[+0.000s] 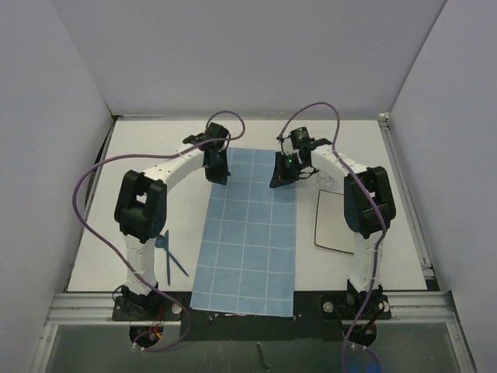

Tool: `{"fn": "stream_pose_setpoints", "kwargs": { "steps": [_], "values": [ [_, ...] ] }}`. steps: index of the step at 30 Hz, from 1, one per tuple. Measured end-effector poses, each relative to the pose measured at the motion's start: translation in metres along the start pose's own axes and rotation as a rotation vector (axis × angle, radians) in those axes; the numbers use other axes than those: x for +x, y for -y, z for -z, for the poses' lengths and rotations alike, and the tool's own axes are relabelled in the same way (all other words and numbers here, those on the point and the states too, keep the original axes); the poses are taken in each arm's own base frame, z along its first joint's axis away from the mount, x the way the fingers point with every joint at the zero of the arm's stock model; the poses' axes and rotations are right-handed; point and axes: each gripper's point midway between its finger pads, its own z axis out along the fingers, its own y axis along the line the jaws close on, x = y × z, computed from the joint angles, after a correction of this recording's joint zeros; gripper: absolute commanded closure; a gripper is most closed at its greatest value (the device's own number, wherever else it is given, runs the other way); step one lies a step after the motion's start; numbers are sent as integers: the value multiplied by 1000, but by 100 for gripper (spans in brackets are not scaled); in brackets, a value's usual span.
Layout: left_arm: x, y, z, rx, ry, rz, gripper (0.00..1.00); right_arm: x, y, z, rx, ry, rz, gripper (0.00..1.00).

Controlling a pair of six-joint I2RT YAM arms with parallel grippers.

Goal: Set the dinner table for one person
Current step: Flatten out the napkin at the center of the board.

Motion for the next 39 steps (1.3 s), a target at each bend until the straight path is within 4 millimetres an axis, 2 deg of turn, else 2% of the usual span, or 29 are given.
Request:
{"fn": "stream_pose_setpoints", "kwargs": {
  "steps": [2,4,7,9,13,18,23,32,39],
  "values": [
    [26,-6,1,-34,-30,-6,100,24,-5,-2,20,-33,11,100],
    [51,-19,-7,-83,-73,4,100,51,-5,-9,47,-84,9,100],
    [85,-41,-18,-158,-144,27,100,79,2,-18,91,-142,1,100],
    [84,-42,-19,-165,-136,47,100,91,6,-21,111,-167,-10,100],
    [84,-41,-20,-170,-131,57,100,90,7,-21,127,-161,-13,100],
    [81,-38,-24,-189,-161,58,100,82,9,-24,151,-177,-19,100],
    [77,-33,-28,-206,-212,53,100,59,10,-32,143,-171,-31,100],
    [51,-5,-44,-125,-209,66,100,18,20,-40,107,-157,-61,100],
    [44,-2,-48,-79,-226,95,100,-15,27,-49,66,-140,-77,100]
  ]
}}
